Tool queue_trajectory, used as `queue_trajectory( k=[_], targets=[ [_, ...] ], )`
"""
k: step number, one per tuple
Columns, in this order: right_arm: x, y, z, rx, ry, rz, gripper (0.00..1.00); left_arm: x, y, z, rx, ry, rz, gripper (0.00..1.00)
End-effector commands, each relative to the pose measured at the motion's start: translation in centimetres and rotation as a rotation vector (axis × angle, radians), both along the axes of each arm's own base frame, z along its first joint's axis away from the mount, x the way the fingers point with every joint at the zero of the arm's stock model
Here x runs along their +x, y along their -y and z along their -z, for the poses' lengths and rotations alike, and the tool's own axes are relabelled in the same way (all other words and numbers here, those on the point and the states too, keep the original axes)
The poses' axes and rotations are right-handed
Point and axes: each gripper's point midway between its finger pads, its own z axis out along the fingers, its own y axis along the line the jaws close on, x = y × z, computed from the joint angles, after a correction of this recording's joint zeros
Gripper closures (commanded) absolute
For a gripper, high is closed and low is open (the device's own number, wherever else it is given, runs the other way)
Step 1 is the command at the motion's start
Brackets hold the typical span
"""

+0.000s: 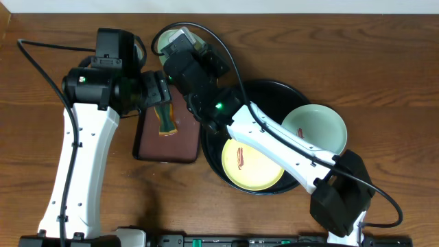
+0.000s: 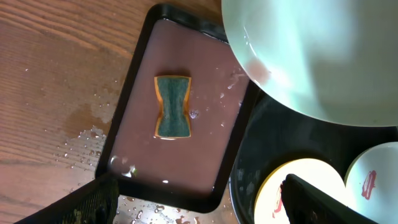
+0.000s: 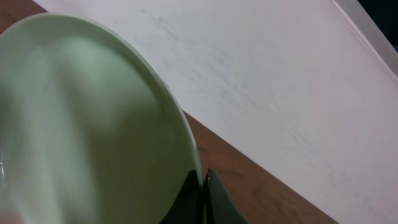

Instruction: Clean dirty plates on tray and stack at the side

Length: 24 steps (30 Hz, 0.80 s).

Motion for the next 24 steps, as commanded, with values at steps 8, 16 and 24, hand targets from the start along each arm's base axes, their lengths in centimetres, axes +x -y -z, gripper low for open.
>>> queue_trajectory(
  k=[8,16,24],
  targets=[
    [-0.5,0.4,-3.7,0.043,0.06,0.012,0.99,0.1,-0.1,-0.4,0.002,0.012,0.007,0.16],
    [-0.9,-0.4,-2.6,0.02,0.01,-0.05,0.99,0.1,-0.1,-0.4,0.002,0.012,0.007,0.16],
    [-0.9,-0.7,-2.9,-0.031,0.024,-0.078,0.99,0.1,-0.1,-0.4,0.002,0.012,0.007,0.16]
  ],
)
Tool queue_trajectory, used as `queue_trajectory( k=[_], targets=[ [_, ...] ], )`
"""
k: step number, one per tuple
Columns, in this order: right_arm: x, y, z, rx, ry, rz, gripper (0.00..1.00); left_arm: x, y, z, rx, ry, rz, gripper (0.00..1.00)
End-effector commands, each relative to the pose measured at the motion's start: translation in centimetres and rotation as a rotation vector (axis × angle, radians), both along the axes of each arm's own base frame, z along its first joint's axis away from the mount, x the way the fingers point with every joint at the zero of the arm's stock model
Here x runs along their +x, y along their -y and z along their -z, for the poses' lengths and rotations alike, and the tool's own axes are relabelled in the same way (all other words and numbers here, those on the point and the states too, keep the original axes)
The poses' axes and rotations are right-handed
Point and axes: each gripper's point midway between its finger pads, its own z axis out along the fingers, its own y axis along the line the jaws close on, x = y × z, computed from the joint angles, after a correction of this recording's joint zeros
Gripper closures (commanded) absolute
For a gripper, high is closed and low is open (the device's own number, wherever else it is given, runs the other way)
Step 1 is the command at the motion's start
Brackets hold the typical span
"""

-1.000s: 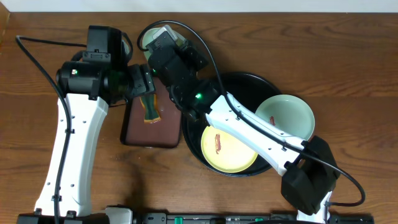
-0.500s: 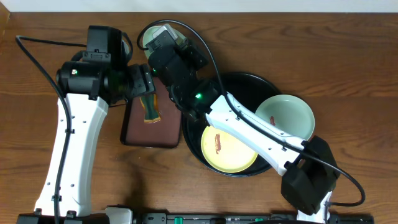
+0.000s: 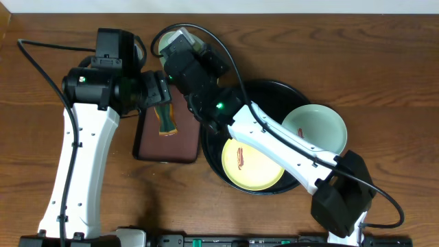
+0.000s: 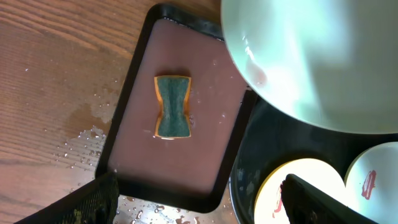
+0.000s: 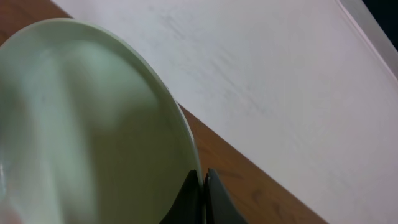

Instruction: Clean dirty plates on tray and stack at the side

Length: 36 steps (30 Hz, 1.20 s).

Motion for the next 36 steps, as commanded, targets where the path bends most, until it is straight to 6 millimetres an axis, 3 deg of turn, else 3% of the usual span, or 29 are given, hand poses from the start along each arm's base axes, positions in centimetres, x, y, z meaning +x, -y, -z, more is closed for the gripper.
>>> queue_trajectory(
  k=[1,3,5,7,9,11,15,36],
  targets=[
    [-0.4,0.4,-3.6,0.011,0.073,0.014,0.99,0.1,-0.1,-0.4,0.002,0.012,0.007,0.16],
    [-0.3,0.5,-3.8,0.054,0.075,0.027,0.99,0.1,-0.1,-0.4,0.002,0.011,0.007,0.16],
    [-0.8,-0.7,-3.2,-0.013,0.046,-0.058,0.99,0.1,-0.1,-0.4,0.002,0.012,0.007,0.16],
    [-0.2,1.0,-4.5,-0.02,0.105,0.043,0.99,0.1,-0.1,-0.4,0.002,0.012,0.007,0.16],
    [-0.3,0.5,-4.2,0.004,0.082,0.002,0.99,0.1,-0.1,-0.4,0.002,0.012,0.007,0.16],
    [-0.8,-0.6,-3.8,-0.082,0.071,-0.067,0.99,0.1,-0.1,-0.4,0.002,0.012,0.007,0.16],
    [-0.6,0.1,-4.9,-0.094,0.116,-0.019,0.99,0.1,-0.1,-0.4,0.002,0.012,0.007,0.16],
    [-0.8,-0.3,-4.8,-0.124,0.115,-0.043,0.99,0.1,-0.1,-0.4,0.002,0.012,0.007,0.16]
  ],
)
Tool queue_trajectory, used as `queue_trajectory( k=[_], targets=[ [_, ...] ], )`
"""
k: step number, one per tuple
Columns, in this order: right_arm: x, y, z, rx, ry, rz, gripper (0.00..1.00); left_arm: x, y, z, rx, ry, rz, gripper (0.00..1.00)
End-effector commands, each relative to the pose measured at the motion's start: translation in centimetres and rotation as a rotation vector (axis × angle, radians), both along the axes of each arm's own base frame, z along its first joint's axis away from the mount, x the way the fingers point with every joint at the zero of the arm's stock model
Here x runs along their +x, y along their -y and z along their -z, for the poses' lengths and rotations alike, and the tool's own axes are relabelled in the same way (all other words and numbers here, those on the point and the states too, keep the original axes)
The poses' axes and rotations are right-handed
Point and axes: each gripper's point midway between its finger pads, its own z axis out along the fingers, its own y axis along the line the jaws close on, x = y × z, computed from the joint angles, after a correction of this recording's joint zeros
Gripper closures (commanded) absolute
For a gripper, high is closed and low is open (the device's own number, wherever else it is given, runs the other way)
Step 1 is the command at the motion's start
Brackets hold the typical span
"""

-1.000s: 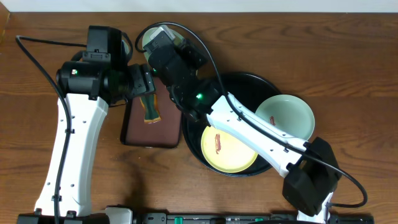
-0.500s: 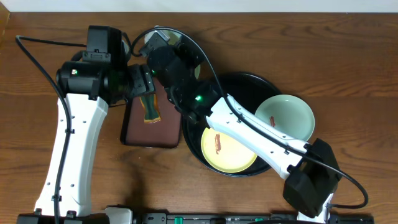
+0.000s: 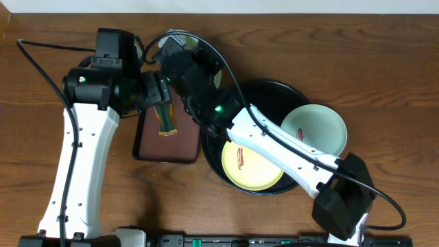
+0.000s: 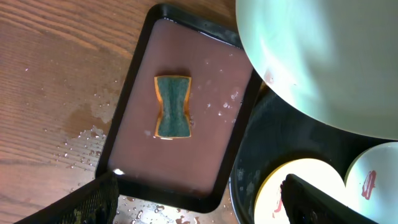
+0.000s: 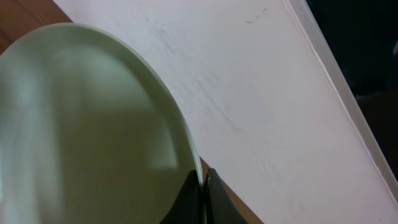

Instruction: Clean dirty plates on tray and stack at the side

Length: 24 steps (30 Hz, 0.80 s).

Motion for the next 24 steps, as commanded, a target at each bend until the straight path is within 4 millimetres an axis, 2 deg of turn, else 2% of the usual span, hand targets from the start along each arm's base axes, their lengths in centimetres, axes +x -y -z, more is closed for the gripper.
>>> queue_trajectory(
  k=[1,21,24],
  targets=[
    [-0.53,0.16,-2.78,0.035,0.043,0.004,0.99,0.09,-0.05,-0.45,0.002,0.012,0.007,0.15],
    [-0.47,0.19,-2.83,0.038,0.044,0.005,0.99,0.09,-0.06,-0.45,0.002,0.012,0.007,0.16],
    [-0.49,0.38,-2.81,-0.013,0.047,0.003,0.99,0.09,-0.05,-0.45,0.002,0.012,0.007,0.16]
  ],
)
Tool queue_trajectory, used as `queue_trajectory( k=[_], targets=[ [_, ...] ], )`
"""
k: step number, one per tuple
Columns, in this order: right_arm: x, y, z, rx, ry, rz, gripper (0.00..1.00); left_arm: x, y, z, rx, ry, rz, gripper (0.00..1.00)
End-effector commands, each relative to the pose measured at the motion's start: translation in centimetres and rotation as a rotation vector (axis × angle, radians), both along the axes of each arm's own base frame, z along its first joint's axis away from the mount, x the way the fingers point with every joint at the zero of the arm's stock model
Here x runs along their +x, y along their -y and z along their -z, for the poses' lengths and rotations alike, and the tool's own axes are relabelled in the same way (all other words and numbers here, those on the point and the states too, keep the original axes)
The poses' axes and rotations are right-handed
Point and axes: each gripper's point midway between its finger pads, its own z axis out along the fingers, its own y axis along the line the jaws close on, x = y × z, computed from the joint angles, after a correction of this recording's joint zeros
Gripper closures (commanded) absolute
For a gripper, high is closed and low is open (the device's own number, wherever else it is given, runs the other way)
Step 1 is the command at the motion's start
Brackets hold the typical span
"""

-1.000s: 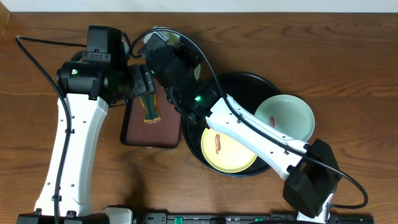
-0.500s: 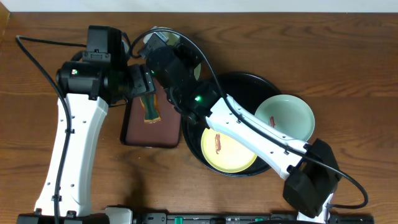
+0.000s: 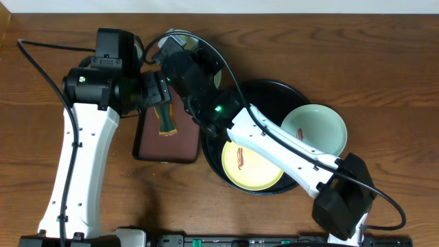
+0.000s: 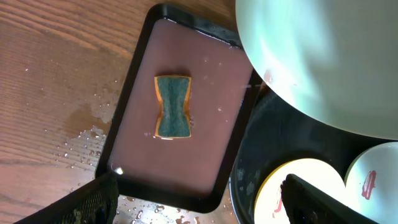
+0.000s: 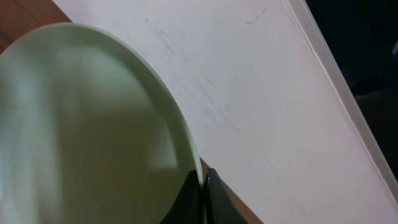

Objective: Clean dirty plates on tray and stack at the side
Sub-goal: 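Carry the plate to the right side and set it down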

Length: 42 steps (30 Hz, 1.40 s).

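Note:
My right gripper [image 5: 203, 194] is shut on the rim of a pale green plate [image 5: 87, 137], held tilted at the back of the table [image 3: 194, 42]. In the left wrist view that plate [image 4: 323, 62] hangs over the far right corner of the rectangular tray [image 4: 132, 71]. A green and yellow sponge [image 4: 173, 106] lies in the tray's brown water. My left gripper [image 4: 199, 208] is open above the tray, nothing between its fingers. A yellow plate [image 3: 252, 163] and a pale green bowl [image 3: 315, 129], both with red smears, sit in the round black tray [image 3: 274, 92].
Water drops lie on the wooden table [image 4: 74, 134] to the left of the rectangular tray. A white wall [image 5: 261, 93] runs behind the table's back edge. The right arm [image 3: 281, 147] stretches across the round tray.
My right gripper held the green plate over the rectangular tray's far corner, dripping water, with the left gripper open above the sponge. The plate then shifted a little off the tray toward the back and tilted more. The left arm and sponge stayed put.

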Motion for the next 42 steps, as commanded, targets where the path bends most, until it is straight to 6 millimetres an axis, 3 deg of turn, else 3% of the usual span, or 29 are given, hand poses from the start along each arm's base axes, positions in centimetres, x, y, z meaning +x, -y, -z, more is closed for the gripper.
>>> queue_trajectory(
  k=[1,3,6,11,17,21,25,29,34,37,42],
  targets=[
    [-0.2,1.1,-3.3,-0.005,0.067,0.043,0.99,0.1,-0.1,-0.4,0.002,0.011,0.007,0.15],
    [0.3,2.1,-3.5,0.089,0.078,0.104,0.99,0.1,-0.1,-0.4,0.002,0.012,0.007,0.16],
    [0.4,2.7,-2.7,0.08,0.051,0.116,0.99,0.1,-0.1,-0.4,0.002,0.012,0.007,0.16],
    [1.7,7.3,-1.9,0.256,0.025,0.293,0.99,0.1,-0.1,-0.4,0.002,0.012,0.007,0.15],
    [2.9,14.2,4.7,0.565,-0.358,0.413,0.99,0.1,-0.1,-0.4,0.002,0.012,0.007,0.16],
    [3.0,18.3,6.5,0.844,-0.638,0.424,0.99,0.1,-0.1,-0.4,0.002,0.011,0.007,0.16],
    [3.2,26.0,5.9,1.171,-0.819,0.434,0.99,0.1,-0.1,-0.4,0.002,0.011,0.007,0.15],
    [2.0,34.5,7.1,1.293,-0.832,0.622,0.99,0.1,-0.1,-0.4,0.002,0.012,0.007,0.16],
    [-2.7,46.4,10.3,1.315,-0.761,1.014,0.99,0.1,-0.1,-0.4,0.002,0.012,0.007,0.16],
    [-6.2,52.2,12.1,1.327,-0.707,1.212,0.99,0.1,-0.1,-0.4,0.002,0.012,0.007,0.16],
    [-12.9,59.2,15.4,1.272,-0.63,1.53,0.99,0.1,-0.1,-0.4,0.002,0.012,0.007,0.15]
  ],
)
